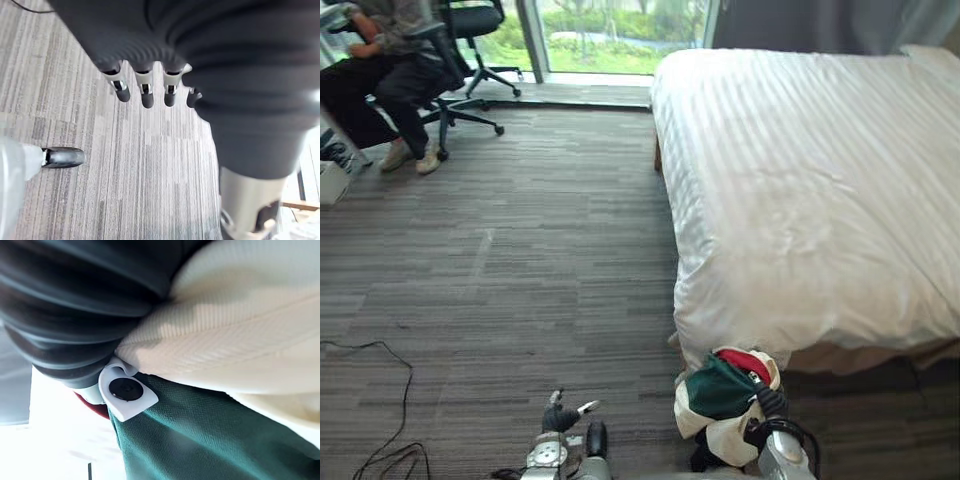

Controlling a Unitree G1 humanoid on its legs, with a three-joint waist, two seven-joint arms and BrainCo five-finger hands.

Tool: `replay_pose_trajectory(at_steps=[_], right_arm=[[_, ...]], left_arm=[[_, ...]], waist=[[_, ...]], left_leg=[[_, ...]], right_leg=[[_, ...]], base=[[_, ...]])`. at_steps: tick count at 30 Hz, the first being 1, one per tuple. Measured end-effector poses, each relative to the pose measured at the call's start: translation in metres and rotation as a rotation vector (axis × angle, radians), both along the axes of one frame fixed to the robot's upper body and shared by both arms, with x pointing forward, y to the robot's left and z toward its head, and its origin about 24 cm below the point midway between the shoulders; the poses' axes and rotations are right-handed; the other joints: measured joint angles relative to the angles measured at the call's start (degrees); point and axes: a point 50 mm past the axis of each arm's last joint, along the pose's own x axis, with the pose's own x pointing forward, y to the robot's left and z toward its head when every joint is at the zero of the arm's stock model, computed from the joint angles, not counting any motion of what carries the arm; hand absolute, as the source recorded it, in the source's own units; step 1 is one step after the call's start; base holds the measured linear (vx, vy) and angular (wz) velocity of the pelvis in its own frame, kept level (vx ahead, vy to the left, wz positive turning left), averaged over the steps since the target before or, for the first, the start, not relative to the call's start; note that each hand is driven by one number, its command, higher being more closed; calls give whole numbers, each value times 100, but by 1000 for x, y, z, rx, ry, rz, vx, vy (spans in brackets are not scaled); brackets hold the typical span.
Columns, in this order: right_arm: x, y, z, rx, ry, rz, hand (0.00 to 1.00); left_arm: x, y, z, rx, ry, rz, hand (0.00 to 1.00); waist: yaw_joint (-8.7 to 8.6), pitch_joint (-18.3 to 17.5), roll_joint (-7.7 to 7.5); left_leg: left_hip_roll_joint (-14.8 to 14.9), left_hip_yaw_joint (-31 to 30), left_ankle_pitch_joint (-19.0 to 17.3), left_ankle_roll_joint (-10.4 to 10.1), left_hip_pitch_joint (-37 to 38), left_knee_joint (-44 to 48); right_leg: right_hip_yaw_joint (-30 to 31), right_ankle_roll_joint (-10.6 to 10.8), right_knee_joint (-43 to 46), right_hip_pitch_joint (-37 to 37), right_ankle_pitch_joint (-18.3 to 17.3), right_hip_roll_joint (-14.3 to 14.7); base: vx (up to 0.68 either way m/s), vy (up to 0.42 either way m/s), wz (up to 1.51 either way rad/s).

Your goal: Tidy the bed and pick cloth on bed and put in laundry

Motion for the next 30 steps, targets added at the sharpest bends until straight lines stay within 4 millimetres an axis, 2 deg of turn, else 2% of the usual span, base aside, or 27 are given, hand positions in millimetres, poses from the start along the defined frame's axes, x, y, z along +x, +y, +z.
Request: replay_pose_trajectory(at_steps=[2,3,4,5,6,7,8,9,10,11,12,13,14,15,16,17,18,19,20,21,22,24,25,27,28,29,30], right_arm=[[1,1,0,-7,1,15,100],[1,1,0,-7,0,19,100],[0,1,0,-7,2,18,100],[1,2,0,-6,-1,18,100],[6,0,3,-14,-12,24,100],[9,-2,4,-20,-21,27,100],[12,-3,7,-28,-32,29,100],[14,-4,9,-35,-43,38,100],[14,-8,11,-52,-50,44,100],[15,-8,12,-57,-59,60,100],[22,5,15,-47,-80,116,100],[29,5,21,-64,-116,138,100],[29,3,22,-71,-123,141,100],[31,2,24,-79,-132,145,100],[30,-1,26,-86,-140,142,100],[28,1,26,-78,-143,138,100],[27,2,27,-74,-148,138,100],[27,2,28,-72,-152,142,100],[26,3,27,-67,-149,141,100],[28,8,29,-60,-159,157,100],[25,12,27,-49,-154,165,100],[20,15,25,-38,-144,165,100],[18,15,25,-39,-142,164,100],[13,12,26,-42,-142,156,100],[9,11,24,-42,-130,152,100],[7,9,22,-42,-123,141,100],[2,10,20,-37,-110,142,100]], left_arm=[[1,-3,0,-16,-8,12,0],[9,-4,4,-23,-36,16,0],[13,-4,6,-23,-53,16,0],[22,-4,12,-26,-95,21,0],[33,-6,18,-30,-140,13,0],[34,-8,20,-33,-152,13,0],[33,-9,21,-36,-161,16,0],[32,-11,25,-43,-190,22,0],[32,-13,27,-51,-207,31,0],[31,-12,27,-52,-212,45,0],[29,-1,26,-28,-202,61,0],[31,-3,25,-33,-196,51,0],[32,-7,26,-40,-200,39,0],[33,-11,26,-51,-200,37,0],[33,-14,25,-58,-200,35,0],[33,-14,25,-60,-201,30,0],[36,-14,27,-64,-214,13,0],[39,-16,30,-63,-230,-9,0],[41,-15,31,-57,-235,-21,0],[44,-13,33,-47,-242,-30,0],[44,-12,34,-43,-248,-34,0],[45,-15,35,-47,-257,-51,0],[46,-17,35,-50,-259,-63,0],[45,-24,35,-58,-256,-98,0],[45,-25,35,-60,-253,-103,0],[44,-28,33,-64,-247,-114,0],[42,-26,33,-59,-245,-116,0]], waist=[[-21,5,142],[-45,3,152],[-51,10,134],[-99,81,-21],[-117,194,-167],[-98,229,-142],[-97,226,-87],[-107,309,-35],[-135,356,129],[-171,282,46],[-220,282,-204],[-269,271,-163],[-296,296,-100],[-328,305,-44],[-323,281,-7],[-328,264,15],[-329,252,40],[-346,248,51],[-346,250,51],[-342,255,62],[-349,262,81],[-404,274,161],[-399,251,124],[-404,266,154],[-407,269,176],[-443,275,243],[-401,270,244]], left_leg=[[15,-206,93,-19,-176,1],[5,27,145,124,-375,3],[4,501,51,446,-480,14],[42,1568,-257,904,-538,173],[137,2644,-440,1218,-744,898],[214,3077,-401,1276,-762,1350],[280,3543,-582,1308,-798,1649],[310,3782,-657,1447,-800,1862],[234,3619,-644,1445,-739,1606],[221,3772,-1005,1448,-610,1379],[190,4563,-1393,1367,-516,1491],[596,5444,-1610,1279,-473,2107],[690,5757,-1772,1266,-485,2284],[581,5625,-1873,1371,-500,2319],[323,5212,-1889,1423,-494,2145],[255,5086,-1901,1448,-494,2097],[56,4714,-1930,1502,-478,1970],[-110,4350,-1917,1499,-433,1855],[-164,4172,-1911,1496,-413,1834],[-286,3846,-1863,1516,-297,1741],[-412,3492,-1800,1521,-121,1638],[-620,2824,-1696,1521,67,1475],[-703,2569,-1673,1507,99,1446],[-1026,1534,-1531,1460,171,1321],[-1091,1240,-1478,1397,173,1304],[-1178,667,-1401,1312,197,1231],[-1261,204,-1320,1203,261,1062]], right_leg=[[-241,-14,-14,-4,8,58],[-493,-16,-36,0,10,-8],[-661,-16,-68,17,11,-33],[-1020,-12,-108,106,12,-184],[-1327,-11,26,152,11,-356],[-1415,-15,149,180,9,-378],[-1524,-19,350,237,12,-385],[-1760,-155,1046,182,41,-412],[-1784,-139,887,194,-275,-201],[-1851,-187,319,250,-179,-100],[-2258,16,-234,379,183,-290],[-2703,42,-299,528,289,-278],[-2901,51,-289,620,293,-245],[-3257,128,-204,781,338,-270],[-3619,183,72,906,429,-375],[-3740,172,312,880,437,-445],[-3905,109,1321,698,482,-774],[-3702,-122,2494,361,514,-1141],[-3406,-274,2930,154,385,-1194],[-2756,-505,3413,-195,104,-1078],[-2051,-373,3475,-445,-187,-773],[-1348,-200,3148,-666,-500,-389],[-1266,-143,3002,-737,-549,-340],[-880,-192,2363,-995,-581,-238],[-752,-192,2207,-1027,-582,-163],[-286,-186,1944,-1072,-578,-2],[386,-148,1768,-1175,-560,228]], base=[[11,-72,56],[-5,-23,88],[15,34,132],[83,76,168],[121,75,168],[152,120,136],[132,211,155],[102,204,184],[27,170,181],[43,88,164],[111,127,175],[155,125,173],[135,152,161],[110,180,156],[104,190,147],[111,207,155],[183,268,152],[211,257,151],[257,210,142],[264,107,152],[270,92,163],[222,48,179],[194,-4,226],[168,-63,239],[160,-104,256],[167,-154,243],[135,-134,229]])
